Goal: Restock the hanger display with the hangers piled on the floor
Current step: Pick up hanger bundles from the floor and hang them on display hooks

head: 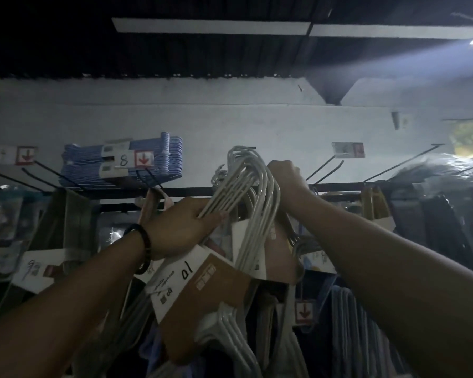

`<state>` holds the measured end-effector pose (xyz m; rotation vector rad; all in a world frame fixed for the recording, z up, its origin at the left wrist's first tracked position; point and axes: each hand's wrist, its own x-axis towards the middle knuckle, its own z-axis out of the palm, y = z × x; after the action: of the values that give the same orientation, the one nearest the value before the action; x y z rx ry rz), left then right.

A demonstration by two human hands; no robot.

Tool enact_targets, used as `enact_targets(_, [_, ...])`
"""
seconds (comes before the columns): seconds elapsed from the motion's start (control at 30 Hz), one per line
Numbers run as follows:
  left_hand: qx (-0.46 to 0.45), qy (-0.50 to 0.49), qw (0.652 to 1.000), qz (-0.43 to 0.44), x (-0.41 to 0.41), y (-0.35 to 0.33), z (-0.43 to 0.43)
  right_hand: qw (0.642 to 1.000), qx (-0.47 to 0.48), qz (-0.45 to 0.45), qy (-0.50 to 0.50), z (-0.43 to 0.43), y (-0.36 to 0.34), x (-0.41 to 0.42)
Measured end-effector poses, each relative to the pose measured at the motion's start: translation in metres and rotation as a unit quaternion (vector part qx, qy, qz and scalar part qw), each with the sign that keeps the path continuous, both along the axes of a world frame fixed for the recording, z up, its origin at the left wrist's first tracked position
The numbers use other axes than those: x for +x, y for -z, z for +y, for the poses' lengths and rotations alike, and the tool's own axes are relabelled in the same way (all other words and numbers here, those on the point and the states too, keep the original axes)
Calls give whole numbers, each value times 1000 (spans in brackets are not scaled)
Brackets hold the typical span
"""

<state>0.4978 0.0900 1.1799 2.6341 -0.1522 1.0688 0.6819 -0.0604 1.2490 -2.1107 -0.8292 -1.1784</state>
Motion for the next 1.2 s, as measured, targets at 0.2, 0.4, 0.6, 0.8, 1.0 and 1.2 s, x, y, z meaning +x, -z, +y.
enact_targets(0.2, [-62,-22,997,-29,23,0,1,996,32,61,-62,25,-1,31])
enact_targets(0.4, [-101,-46,993,-33,24,-2,15,999,9,17,-44,59,-16,41])
enact_targets(0.6, [-129,-83,987,-45,30,9,32,996,-39,74,-15,71,21,74])
enact_targets(0.8, [-128,-109,981,-95,44,17,26,981,-144,124,-48,50,25,80])
enact_targets(1.0, [-66,-127,981,-132,52,14,10,974,66,121,-179,2,4,19])
enact_targets(1.2, [-101,-133,969,-179,74,-1,-1,969,-56,108,-216,-6,10,-12])
